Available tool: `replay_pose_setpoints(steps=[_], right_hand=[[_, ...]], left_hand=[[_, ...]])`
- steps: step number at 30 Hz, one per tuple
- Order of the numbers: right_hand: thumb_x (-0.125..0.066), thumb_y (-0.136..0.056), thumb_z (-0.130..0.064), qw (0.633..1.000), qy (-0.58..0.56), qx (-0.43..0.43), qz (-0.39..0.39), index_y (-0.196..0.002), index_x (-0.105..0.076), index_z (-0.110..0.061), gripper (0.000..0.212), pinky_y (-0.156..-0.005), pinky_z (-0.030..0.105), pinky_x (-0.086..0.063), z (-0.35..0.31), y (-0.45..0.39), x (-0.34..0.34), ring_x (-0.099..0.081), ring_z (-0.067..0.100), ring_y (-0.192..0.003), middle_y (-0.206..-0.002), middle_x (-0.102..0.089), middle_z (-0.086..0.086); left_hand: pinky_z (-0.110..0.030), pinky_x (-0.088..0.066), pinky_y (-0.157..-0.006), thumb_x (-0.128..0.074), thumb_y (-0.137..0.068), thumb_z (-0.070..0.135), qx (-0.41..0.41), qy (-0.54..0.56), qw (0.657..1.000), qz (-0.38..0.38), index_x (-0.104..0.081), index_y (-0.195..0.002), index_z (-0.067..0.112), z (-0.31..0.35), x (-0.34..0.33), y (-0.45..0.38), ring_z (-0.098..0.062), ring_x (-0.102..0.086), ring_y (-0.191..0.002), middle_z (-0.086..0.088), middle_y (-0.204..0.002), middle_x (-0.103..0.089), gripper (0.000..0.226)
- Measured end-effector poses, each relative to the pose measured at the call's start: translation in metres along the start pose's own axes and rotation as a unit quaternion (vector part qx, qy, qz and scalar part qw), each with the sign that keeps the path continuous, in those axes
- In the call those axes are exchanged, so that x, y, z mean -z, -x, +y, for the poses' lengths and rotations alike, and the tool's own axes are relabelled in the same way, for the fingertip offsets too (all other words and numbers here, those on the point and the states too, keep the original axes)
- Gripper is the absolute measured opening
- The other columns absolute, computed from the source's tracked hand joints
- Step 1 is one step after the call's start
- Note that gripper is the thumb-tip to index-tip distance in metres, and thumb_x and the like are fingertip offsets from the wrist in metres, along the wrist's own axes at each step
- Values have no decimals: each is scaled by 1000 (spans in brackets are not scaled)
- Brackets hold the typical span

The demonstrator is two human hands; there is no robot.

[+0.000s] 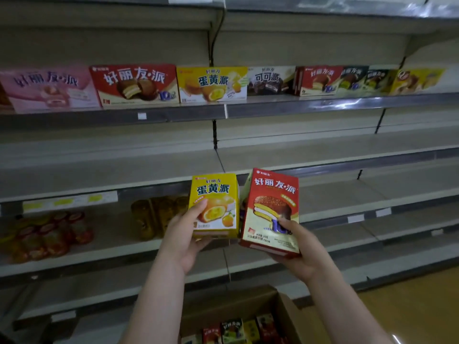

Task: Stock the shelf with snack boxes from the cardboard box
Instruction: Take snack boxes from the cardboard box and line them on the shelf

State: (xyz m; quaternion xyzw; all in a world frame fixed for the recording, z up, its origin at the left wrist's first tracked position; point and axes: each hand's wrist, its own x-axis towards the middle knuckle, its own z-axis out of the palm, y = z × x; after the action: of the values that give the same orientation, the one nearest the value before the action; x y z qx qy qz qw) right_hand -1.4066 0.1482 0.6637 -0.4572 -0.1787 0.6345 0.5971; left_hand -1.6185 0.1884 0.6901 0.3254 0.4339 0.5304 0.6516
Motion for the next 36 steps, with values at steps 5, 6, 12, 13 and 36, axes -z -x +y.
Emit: replay_pose_setpoints(steps=[5,6,12,13,36], right_hand=[[-66,-78,-13,998,-7,56,-35,-113,-55,-4,38,-68,43,-59,-46,6,-5,-71,32,-82,-96,-72,20],[-68,-74,-14,997,-6,66,-44,-114,-55,-4,44,-67,42,-59,-55,7,-5,-71,33,-83,-99,-72,21],[-63,-80,-15,993,-7,98,-72,-105,-57,-5,28,-90,51,-48,-107,9,11,-70,32,-81,-87,-73,18],[-63,-80,-16,992,-8,99,-82,-106,-57,-5,29,-91,52,-48,-118,7,18,-69,32,-82,-88,-73,17],[-70,-74,-25,935,289,-110,-174,-111,-56,-7,43,-80,39,-53,-268,-83,158,-70,23,-78,-89,-74,11]], left_hand=[[-48,-51,-86,-58,-91,32,15,83,994,-67,-65,-113,11,31,-28,-7,-32,-67,-101,-15,-107,-72,31],[-48,-50,-88,-57,-91,31,17,109,991,-80,-64,-115,12,35,-33,-10,-33,-66,-103,-15,-110,-71,32],[-56,-47,-88,-61,-89,33,-7,89,994,-63,-65,-111,17,38,-61,-28,-35,-64,-103,-13,-101,-74,28],[-55,-48,-86,-64,-86,34,-6,56,997,-46,-65,-111,17,33,-70,-31,-35,-64,-103,-13,-101,-74,30],[-49,-46,-97,-57,-68,64,87,-9,995,-44,-68,-115,19,-116,-275,-47,-35,-62,-109,-15,-107,-72,66]])
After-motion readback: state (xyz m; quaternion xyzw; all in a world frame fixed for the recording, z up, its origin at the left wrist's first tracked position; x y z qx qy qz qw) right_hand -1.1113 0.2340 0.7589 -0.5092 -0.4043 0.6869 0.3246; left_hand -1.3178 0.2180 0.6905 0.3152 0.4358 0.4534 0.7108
